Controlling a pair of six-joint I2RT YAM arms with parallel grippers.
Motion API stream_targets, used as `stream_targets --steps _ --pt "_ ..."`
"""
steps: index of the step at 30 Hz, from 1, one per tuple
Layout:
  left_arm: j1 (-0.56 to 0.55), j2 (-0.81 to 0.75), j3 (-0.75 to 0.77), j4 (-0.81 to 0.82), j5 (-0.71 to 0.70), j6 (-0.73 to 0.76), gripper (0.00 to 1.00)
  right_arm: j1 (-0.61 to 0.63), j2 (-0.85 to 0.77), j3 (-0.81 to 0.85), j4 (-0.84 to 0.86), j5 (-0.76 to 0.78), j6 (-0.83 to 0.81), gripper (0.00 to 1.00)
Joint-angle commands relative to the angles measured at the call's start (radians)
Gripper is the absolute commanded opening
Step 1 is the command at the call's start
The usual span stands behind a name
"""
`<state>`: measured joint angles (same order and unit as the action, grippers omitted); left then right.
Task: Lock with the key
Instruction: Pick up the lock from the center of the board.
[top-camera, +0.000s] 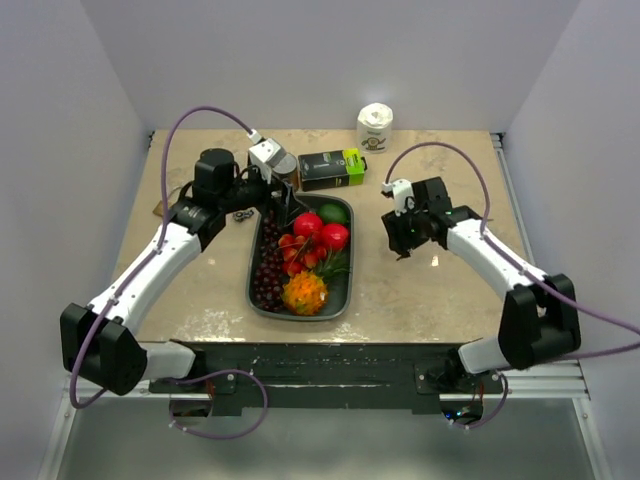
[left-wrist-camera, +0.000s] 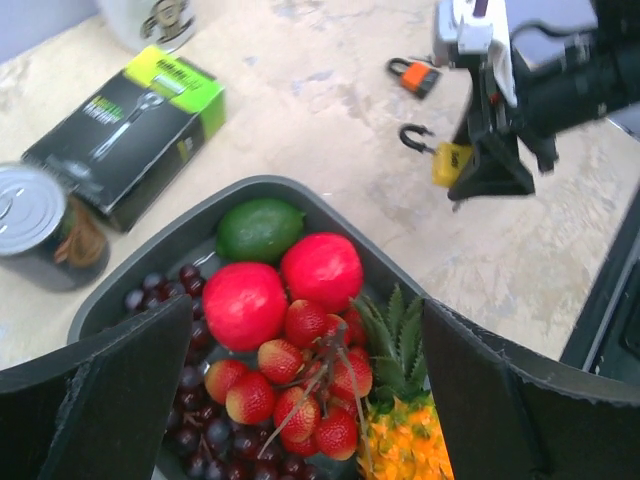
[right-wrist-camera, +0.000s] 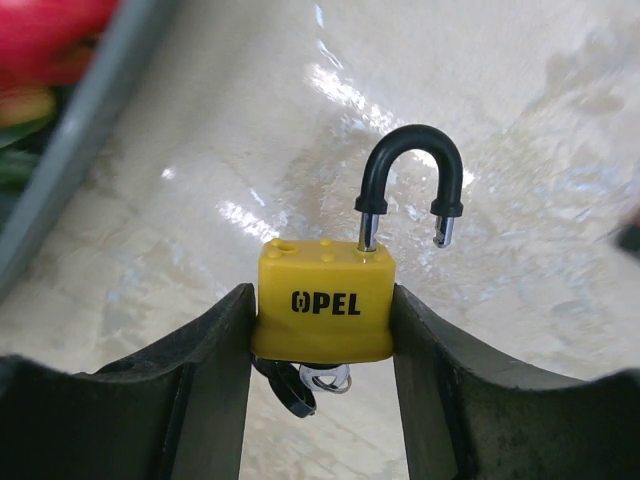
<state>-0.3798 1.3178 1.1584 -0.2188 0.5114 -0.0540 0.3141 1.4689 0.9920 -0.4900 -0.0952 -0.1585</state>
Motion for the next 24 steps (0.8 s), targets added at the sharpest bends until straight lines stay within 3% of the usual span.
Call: stream_targets --steps 1,9,13,16,24 --pt "0.004 -0.057 -0.048 0.162 0.196 0.166 0.99 -0.04 -0.148 0.108 -0.177 -0.297 -0.329 0.0" --pt "-0.033 -0.068 -0.161 0.378 0.466 0.386 0.89 -0.04 -0.248 0.233 -0.49 -0.698 -0.648 0.0" --pt "-0.157 -0.091 -0.213 0.372 0.437 0.683 0.85 -0.04 -0.246 0.267 -0.622 -0.81 -0.708 0.0" --pt "-0.255 -0.095 -0.238 0.366 0.403 0.822 0.8 -0.04 -0.246 0.278 -0.666 -0.854 -0.725 0.0" --pt "-0.401 -0.046 -0.252 0.461 0.325 0.885 0.68 -0.017 -0.237 0.31 -0.759 -0.933 -0.76 0.0"
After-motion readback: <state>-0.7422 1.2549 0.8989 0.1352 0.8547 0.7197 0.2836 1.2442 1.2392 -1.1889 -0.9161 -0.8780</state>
